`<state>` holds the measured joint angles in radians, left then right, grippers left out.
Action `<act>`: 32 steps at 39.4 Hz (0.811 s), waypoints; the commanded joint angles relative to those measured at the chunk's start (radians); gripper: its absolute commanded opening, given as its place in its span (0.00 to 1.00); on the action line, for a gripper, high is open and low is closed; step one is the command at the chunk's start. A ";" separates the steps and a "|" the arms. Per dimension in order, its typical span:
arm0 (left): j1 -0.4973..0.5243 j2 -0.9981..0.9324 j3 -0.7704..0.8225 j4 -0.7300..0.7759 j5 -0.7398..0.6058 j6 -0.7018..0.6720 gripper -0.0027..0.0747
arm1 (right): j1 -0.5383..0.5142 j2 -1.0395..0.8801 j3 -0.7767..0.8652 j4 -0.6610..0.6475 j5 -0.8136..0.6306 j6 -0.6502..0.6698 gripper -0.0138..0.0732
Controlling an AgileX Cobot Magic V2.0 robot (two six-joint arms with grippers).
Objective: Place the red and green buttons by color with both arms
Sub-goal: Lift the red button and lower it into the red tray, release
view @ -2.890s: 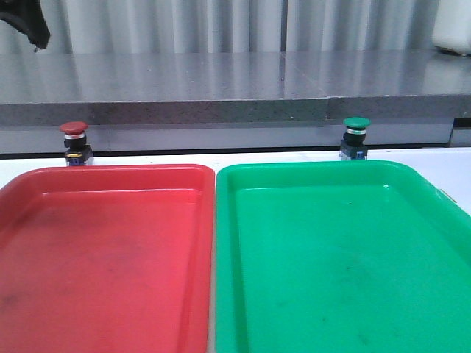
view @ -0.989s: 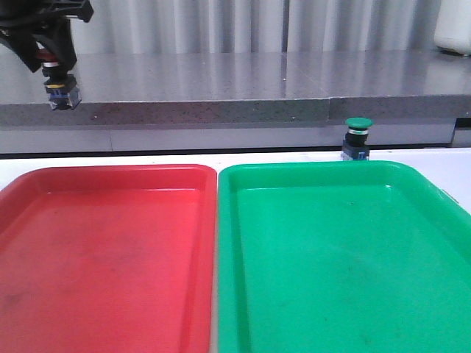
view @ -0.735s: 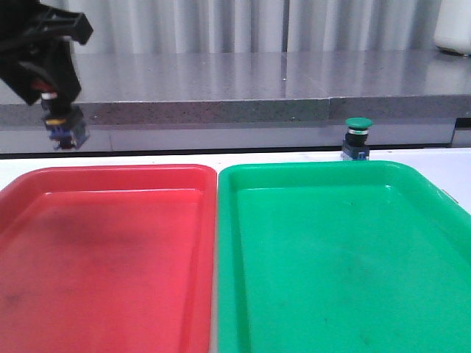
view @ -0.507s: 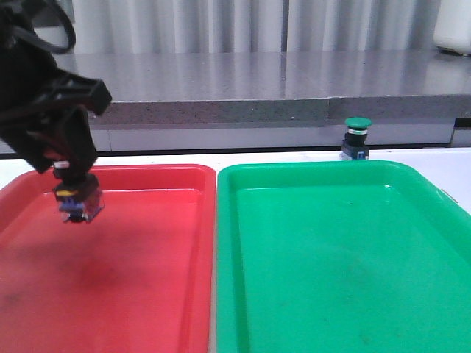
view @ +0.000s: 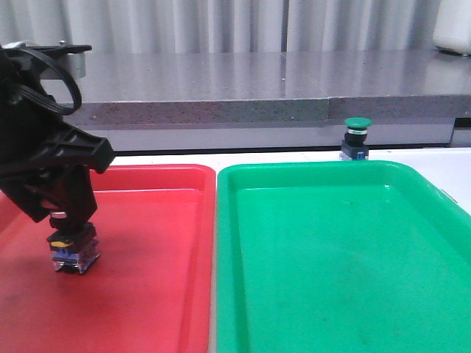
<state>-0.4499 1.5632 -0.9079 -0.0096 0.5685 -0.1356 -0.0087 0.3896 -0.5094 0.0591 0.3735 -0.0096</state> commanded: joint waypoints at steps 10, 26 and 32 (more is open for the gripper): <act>-0.010 -0.028 -0.021 0.002 -0.038 -0.013 0.45 | -0.001 0.012 -0.037 -0.004 -0.081 -0.001 0.84; 0.001 -0.137 -0.060 0.000 -0.051 -0.008 0.60 | -0.001 0.012 -0.037 -0.004 -0.081 -0.001 0.84; 0.074 -0.217 -0.062 0.010 -0.053 -0.008 0.29 | -0.001 0.012 -0.037 -0.004 -0.081 -0.001 0.84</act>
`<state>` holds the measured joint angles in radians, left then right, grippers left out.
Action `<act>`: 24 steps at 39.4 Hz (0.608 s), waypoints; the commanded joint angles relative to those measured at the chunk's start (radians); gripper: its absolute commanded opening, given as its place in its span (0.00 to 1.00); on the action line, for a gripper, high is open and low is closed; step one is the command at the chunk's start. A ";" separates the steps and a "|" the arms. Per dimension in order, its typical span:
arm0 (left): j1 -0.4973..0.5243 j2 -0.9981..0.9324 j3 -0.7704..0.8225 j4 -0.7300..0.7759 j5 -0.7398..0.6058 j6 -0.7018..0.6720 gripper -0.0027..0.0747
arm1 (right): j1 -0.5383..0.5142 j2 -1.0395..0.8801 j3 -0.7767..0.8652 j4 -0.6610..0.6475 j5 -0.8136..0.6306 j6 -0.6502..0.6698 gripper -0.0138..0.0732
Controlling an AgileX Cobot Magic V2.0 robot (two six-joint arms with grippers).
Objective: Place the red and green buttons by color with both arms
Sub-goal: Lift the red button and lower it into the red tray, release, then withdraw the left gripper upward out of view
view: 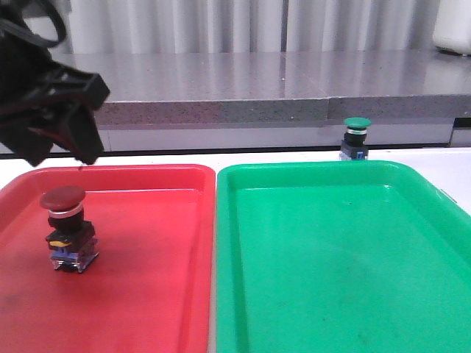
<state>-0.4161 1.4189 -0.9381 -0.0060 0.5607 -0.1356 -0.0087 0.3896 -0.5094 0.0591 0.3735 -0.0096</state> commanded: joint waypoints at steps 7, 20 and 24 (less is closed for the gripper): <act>0.167 -0.189 -0.020 0.006 -0.036 -0.008 0.01 | -0.001 0.012 -0.037 -0.004 -0.081 -0.001 0.84; 0.241 -0.575 0.271 0.006 -0.244 -0.008 0.01 | -0.001 0.012 -0.037 -0.004 -0.081 -0.001 0.84; 0.241 -0.718 0.370 0.006 -0.281 -0.008 0.01 | -0.001 0.012 -0.037 -0.004 -0.081 -0.001 0.84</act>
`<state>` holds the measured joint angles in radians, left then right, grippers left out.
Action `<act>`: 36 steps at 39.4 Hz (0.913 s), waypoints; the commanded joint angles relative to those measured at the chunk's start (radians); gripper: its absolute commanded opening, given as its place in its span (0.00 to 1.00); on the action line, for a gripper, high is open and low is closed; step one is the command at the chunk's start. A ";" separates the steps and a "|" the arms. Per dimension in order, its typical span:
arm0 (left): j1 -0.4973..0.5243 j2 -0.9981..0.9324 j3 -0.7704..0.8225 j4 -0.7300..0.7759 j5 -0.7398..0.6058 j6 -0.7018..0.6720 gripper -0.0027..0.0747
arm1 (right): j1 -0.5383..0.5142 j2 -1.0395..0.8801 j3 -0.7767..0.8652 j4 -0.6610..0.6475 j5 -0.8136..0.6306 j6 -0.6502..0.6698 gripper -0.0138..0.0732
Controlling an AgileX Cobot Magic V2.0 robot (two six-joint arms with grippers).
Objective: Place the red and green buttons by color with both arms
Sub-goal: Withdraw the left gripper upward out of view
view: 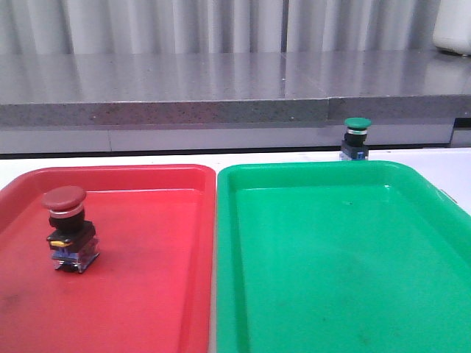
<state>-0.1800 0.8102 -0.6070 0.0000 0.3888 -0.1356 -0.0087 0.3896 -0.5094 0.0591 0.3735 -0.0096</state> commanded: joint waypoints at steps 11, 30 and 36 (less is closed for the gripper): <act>0.004 -0.519 0.213 -0.025 -0.120 -0.008 0.01 | -0.001 0.012 -0.037 -0.004 -0.081 -0.001 0.84; 0.004 -0.790 0.269 -0.036 -0.123 -0.008 0.01 | -0.001 0.012 -0.037 -0.004 -0.081 -0.001 0.84; 0.004 -0.790 0.269 -0.036 -0.123 -0.008 0.01 | -0.001 0.012 -0.037 -0.004 -0.081 -0.001 0.84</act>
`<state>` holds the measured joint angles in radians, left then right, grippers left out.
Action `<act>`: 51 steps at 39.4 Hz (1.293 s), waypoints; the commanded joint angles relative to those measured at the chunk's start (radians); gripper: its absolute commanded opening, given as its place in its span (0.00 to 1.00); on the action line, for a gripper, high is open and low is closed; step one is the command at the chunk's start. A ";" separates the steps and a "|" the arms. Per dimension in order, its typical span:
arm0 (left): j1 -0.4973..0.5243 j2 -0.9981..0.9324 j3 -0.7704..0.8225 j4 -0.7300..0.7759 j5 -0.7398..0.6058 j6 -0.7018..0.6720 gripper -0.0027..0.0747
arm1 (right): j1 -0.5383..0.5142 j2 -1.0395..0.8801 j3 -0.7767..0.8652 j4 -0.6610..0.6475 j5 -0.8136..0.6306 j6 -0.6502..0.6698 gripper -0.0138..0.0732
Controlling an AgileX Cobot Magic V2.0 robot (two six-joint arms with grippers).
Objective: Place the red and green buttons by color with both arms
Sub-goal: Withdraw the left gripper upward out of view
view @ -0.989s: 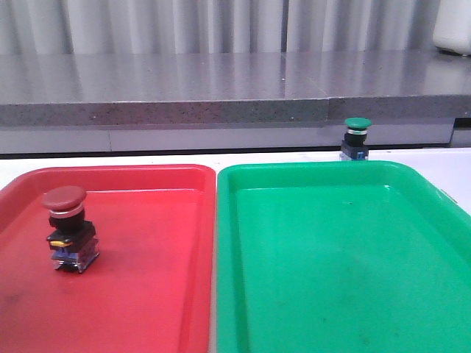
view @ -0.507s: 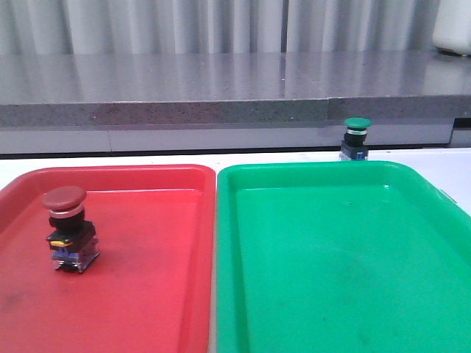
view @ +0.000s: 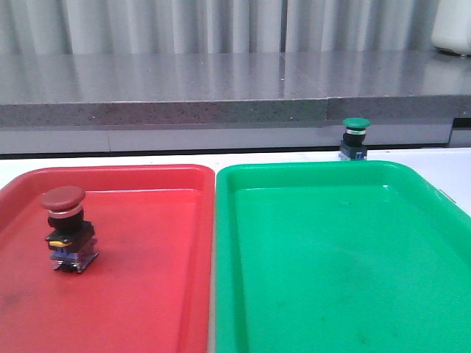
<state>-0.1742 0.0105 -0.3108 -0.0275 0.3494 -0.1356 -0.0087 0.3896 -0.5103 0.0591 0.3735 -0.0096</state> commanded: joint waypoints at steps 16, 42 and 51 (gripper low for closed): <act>-0.001 0.010 -0.027 -0.008 -0.084 -0.008 0.01 | -0.001 0.012 -0.036 -0.004 -0.089 -0.001 0.84; -0.001 0.010 -0.027 -0.008 -0.084 -0.008 0.01 | 0.001 0.663 -0.249 -0.003 -0.276 -0.001 0.84; -0.001 0.010 -0.027 -0.008 -0.084 -0.008 0.01 | 0.050 0.960 -0.458 -0.003 -0.260 -0.001 0.84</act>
<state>-0.1742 0.0105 -0.3108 -0.0275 0.3494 -0.1356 0.0210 1.2957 -0.8691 0.0591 0.1810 -0.0096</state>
